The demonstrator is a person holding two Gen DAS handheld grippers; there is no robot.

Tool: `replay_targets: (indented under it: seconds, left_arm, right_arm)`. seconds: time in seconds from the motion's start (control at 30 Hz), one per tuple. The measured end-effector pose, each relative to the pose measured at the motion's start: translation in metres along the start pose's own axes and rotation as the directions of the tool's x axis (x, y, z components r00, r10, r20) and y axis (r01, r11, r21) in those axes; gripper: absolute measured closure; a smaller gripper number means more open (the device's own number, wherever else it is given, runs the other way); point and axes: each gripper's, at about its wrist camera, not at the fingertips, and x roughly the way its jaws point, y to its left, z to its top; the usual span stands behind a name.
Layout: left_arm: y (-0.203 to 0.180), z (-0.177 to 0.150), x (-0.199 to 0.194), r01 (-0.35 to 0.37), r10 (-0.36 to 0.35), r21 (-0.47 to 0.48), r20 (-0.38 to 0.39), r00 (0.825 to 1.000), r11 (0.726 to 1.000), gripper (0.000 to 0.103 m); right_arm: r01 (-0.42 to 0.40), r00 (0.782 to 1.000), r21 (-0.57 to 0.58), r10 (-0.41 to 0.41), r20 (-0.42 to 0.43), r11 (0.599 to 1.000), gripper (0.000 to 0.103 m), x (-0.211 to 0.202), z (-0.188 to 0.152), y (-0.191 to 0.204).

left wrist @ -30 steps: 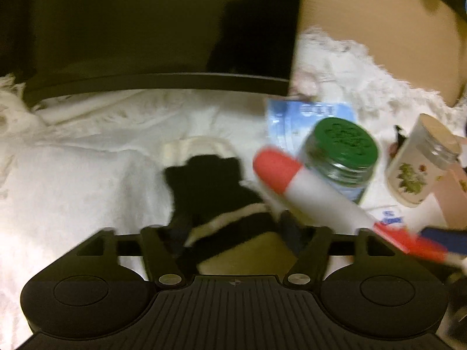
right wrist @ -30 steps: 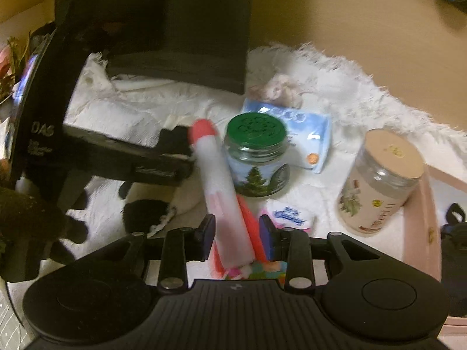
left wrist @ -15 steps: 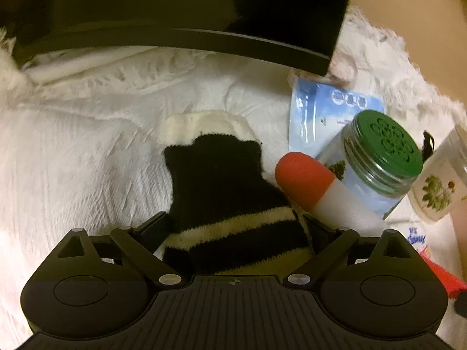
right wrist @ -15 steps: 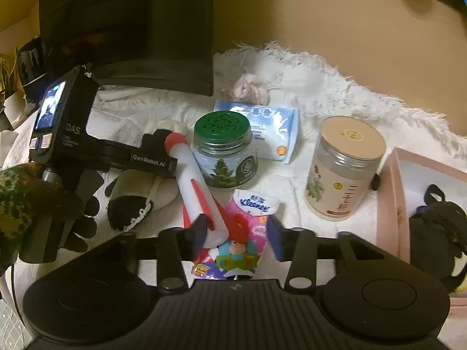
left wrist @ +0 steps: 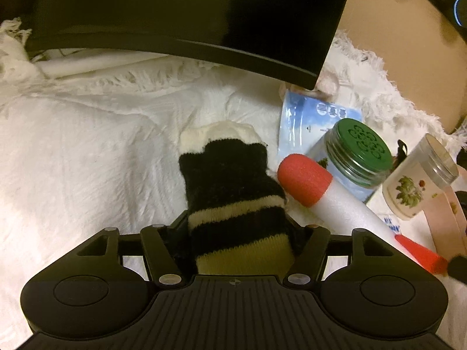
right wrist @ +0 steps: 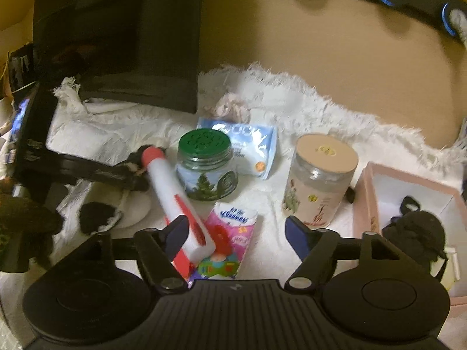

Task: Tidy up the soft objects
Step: 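Lift the sock and rocket and carry both toward the pink box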

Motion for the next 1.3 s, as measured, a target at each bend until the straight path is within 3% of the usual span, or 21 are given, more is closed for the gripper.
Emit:
replay_targets:
  seconds: [0.13, 0.47, 0.6, 0.73, 0.87, 0.9, 0.97, 1.07, 1.1, 1.13, 1.3]
  left_arm:
    - [0.013, -0.011, -0.023, 0.010, -0.009, -0.039, 0.026, 1.000, 0.999, 0.036]
    - [0.052, -0.012, -0.083, 0.001, 0.022, -0.163, 0.137, 0.990, 0.987, 0.036]
    - [0.061, -0.021, -0.100, 0.004, 0.029, -0.202, 0.160, 0.987, 0.979, 0.036]
    - [0.072, -0.028, -0.112, 0.002, 0.038, -0.244, 0.159, 0.987, 0.970, 0.036]
    - [0.075, -0.036, -0.121, -0.009, 0.048, -0.250, 0.151, 0.987, 0.968, 0.036]
    - [0.075, -0.037, -0.123, -0.014, 0.054, -0.250, 0.151, 0.987, 0.968, 0.036]
    - [0.078, -0.038, -0.127, -0.026, 0.066, -0.251, 0.150, 0.986, 0.968, 0.036]
    - [0.084, -0.035, -0.131, -0.044, 0.084, -0.249, 0.153, 0.985, 0.968, 0.036]
    - [0.085, -0.033, -0.131, -0.048, 0.088, -0.247, 0.154, 0.984, 0.968, 0.036]
    - [0.086, -0.031, -0.131, -0.052, 0.092, -0.244, 0.153, 0.984, 0.968, 0.036]
    - [0.090, -0.016, -0.121, -0.073, 0.107, -0.219, 0.144, 0.984, 0.973, 0.036]
  right_arm:
    - [-0.007, 1.000, -0.022, 0.007, 0.015, 1.000, 0.026, -0.002, 0.001, 0.001]
    - [-0.137, 0.991, -0.170, 0.132, -0.036, 0.976, 0.026, 0.012, 0.015, 0.029]
    - [-0.183, 0.982, -0.175, 0.173, -0.073, 0.967, 0.026, 0.025, 0.018, 0.036]
    - [-0.243, 0.966, -0.182, 0.221, -0.132, 0.953, 0.026, 0.047, 0.020, 0.047]
    - [-0.362, 0.925, -0.225, 0.319, -0.208, 0.905, 0.027, 0.064, 0.019, 0.061]
    - [-0.386, 0.912, -0.228, 0.333, -0.237, 0.894, 0.028, 0.070, 0.018, 0.065]
    - [-0.430, 0.883, -0.214, 0.359, -0.302, 0.877, 0.048, 0.080, 0.015, 0.072]
    - [-0.476, 0.852, -0.215, 0.386, -0.355, 0.853, 0.059, 0.085, 0.009, 0.085]
    - [-0.481, 0.850, -0.230, 0.386, -0.359, 0.846, 0.064, 0.084, 0.007, 0.090]
    - [-0.479, 0.853, -0.254, 0.377, -0.362, 0.840, 0.076, 0.083, 0.006, 0.096]
    - [-0.444, 0.873, -0.254, 0.351, -0.338, 0.859, 0.076, 0.078, 0.014, 0.105]
